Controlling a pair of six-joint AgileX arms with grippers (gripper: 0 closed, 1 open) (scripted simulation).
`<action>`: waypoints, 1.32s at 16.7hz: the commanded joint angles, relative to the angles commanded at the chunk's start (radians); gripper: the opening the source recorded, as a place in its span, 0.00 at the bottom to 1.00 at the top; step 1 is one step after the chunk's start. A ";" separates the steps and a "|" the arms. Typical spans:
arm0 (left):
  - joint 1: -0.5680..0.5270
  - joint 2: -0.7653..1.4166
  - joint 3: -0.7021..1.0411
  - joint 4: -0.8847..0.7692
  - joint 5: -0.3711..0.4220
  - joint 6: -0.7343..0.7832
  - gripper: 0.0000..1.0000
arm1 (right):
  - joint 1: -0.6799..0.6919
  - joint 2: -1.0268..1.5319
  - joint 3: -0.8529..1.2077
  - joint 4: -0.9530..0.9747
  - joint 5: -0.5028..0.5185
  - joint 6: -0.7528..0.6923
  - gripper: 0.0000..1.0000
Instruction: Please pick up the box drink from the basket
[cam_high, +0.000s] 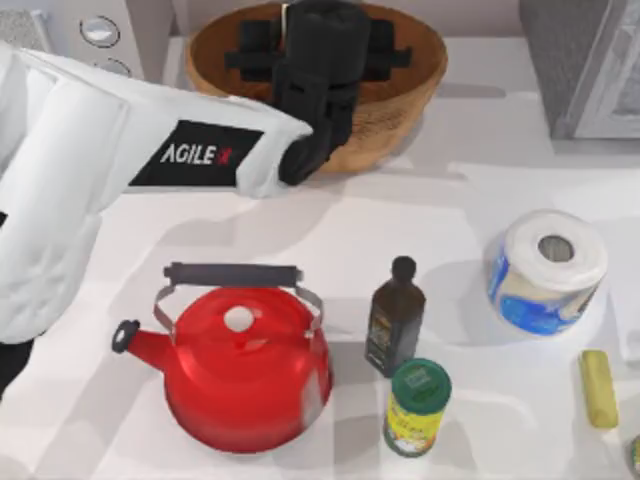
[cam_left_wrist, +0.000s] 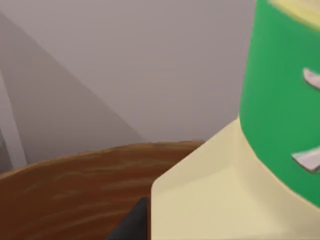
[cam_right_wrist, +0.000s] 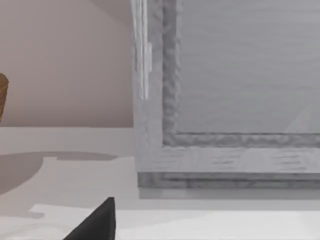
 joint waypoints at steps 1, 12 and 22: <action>-0.001 -0.003 0.012 -0.013 0.000 0.001 0.00 | 0.000 0.000 0.000 0.000 0.000 0.000 1.00; -0.002 -0.151 0.351 -0.506 -0.005 0.001 0.00 | 0.000 0.000 0.000 0.000 0.000 0.000 1.00; 0.026 -0.244 0.272 -0.515 0.025 0.011 0.00 | 0.000 0.000 0.000 0.000 0.000 0.000 1.00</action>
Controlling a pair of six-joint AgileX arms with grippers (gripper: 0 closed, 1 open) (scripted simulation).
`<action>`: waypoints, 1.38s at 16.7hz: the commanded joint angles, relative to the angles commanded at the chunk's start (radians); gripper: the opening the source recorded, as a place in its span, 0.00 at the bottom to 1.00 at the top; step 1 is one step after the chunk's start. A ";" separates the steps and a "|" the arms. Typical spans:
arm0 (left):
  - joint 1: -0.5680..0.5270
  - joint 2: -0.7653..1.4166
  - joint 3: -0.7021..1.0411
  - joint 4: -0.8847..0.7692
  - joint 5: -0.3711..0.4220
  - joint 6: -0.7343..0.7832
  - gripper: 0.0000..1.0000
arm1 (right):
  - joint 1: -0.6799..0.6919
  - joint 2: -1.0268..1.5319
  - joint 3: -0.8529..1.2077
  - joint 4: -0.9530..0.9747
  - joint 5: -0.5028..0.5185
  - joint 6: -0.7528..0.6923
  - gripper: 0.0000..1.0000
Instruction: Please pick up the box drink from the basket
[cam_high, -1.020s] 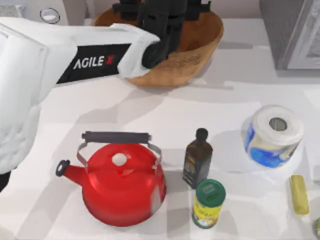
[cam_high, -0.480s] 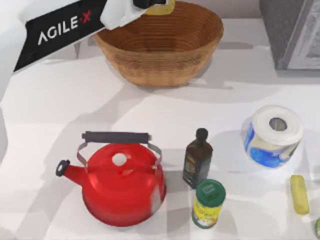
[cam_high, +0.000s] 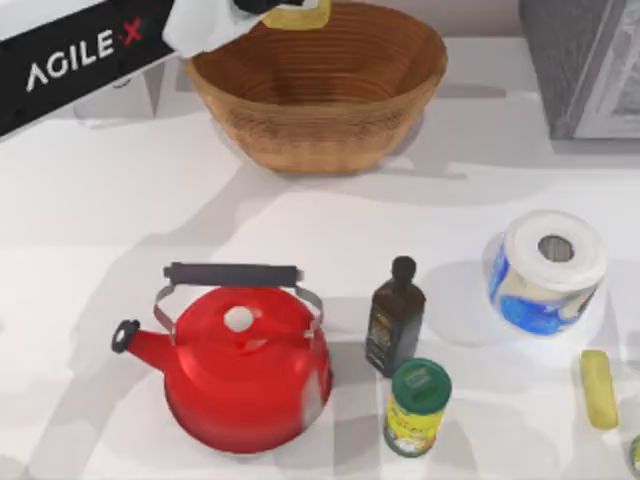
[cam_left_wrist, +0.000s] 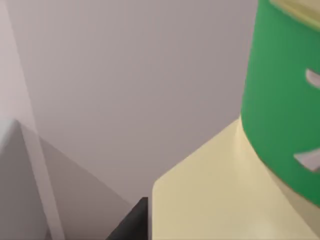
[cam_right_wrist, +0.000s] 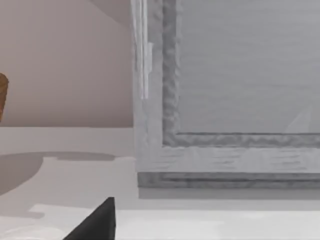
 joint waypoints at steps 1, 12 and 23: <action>0.014 -0.046 -0.045 -0.001 0.014 0.004 0.00 | 0.000 0.000 0.000 0.000 0.000 0.000 1.00; 0.294 -1.069 -0.920 -0.004 0.260 0.063 0.00 | 0.000 0.000 0.000 0.000 0.000 0.000 1.00; 0.563 -1.986 -1.746 -0.004 0.509 0.108 0.00 | 0.000 0.000 0.000 0.000 0.000 0.000 1.00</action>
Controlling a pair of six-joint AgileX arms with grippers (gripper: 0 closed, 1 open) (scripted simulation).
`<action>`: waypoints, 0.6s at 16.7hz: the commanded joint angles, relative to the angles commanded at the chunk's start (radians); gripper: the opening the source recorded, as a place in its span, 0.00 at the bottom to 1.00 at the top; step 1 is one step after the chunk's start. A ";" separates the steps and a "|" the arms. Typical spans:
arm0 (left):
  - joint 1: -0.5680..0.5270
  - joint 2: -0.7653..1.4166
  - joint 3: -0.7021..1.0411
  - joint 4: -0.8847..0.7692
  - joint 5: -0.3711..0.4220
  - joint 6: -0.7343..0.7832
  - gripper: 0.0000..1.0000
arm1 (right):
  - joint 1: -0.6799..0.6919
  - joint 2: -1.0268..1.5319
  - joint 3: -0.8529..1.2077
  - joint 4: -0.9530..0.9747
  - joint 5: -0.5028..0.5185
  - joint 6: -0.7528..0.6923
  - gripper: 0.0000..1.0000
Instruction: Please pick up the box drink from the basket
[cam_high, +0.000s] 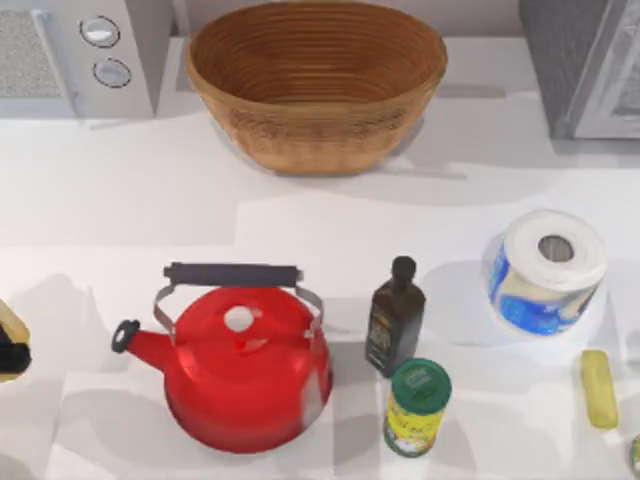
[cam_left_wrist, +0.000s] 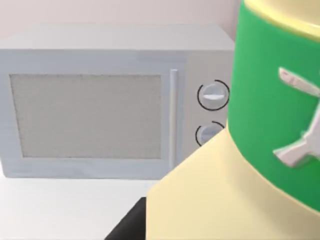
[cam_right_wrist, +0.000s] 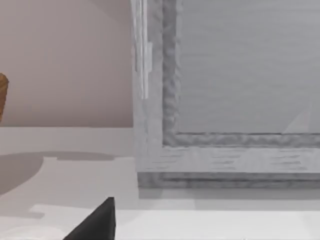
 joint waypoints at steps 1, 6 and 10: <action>0.010 -0.027 -0.026 0.000 0.010 0.002 0.00 | 0.000 0.000 0.000 0.000 0.000 0.000 1.00; 0.019 -0.049 -0.048 0.000 0.018 0.003 0.00 | 0.000 0.000 0.000 0.000 0.000 0.000 1.00; -0.006 -0.007 -0.026 0.032 -0.014 0.005 0.00 | 0.000 0.000 0.000 0.000 0.000 0.000 1.00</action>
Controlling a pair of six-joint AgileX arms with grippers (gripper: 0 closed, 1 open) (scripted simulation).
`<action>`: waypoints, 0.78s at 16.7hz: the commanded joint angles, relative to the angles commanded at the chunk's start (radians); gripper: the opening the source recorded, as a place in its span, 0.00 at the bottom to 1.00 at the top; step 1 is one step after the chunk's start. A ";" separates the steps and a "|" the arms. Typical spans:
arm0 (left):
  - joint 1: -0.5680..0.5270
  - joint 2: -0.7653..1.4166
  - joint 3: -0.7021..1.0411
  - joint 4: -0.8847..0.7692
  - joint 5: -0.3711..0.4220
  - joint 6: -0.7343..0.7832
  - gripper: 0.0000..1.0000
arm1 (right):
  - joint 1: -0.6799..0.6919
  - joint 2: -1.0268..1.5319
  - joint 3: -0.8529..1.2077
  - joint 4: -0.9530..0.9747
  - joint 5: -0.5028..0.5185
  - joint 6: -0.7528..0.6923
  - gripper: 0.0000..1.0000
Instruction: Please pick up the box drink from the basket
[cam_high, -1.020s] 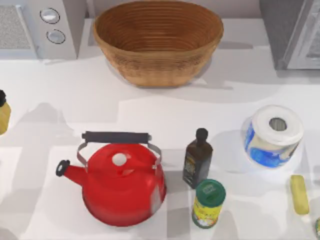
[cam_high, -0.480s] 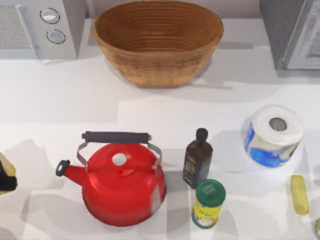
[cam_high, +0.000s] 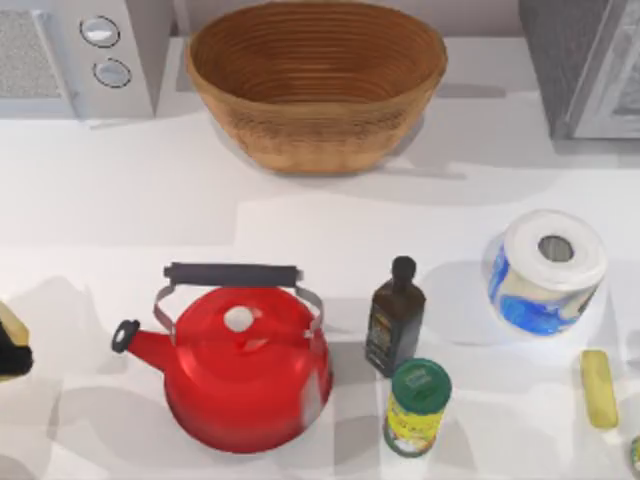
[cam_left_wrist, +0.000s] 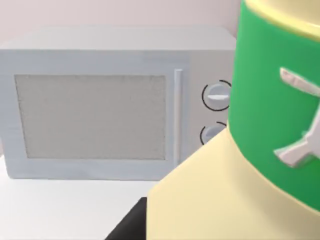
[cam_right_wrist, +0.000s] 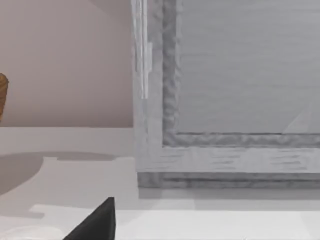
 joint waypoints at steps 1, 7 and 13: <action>-0.017 0.034 0.017 0.026 -0.026 0.000 0.00 | 0.000 0.000 0.000 0.000 0.000 0.000 1.00; -0.151 0.446 0.146 0.234 -0.280 -0.029 0.00 | 0.000 0.000 0.000 0.000 0.000 0.000 1.00; -0.249 0.796 0.239 0.388 -0.485 -0.071 0.00 | 0.000 0.000 0.000 0.000 0.000 0.000 1.00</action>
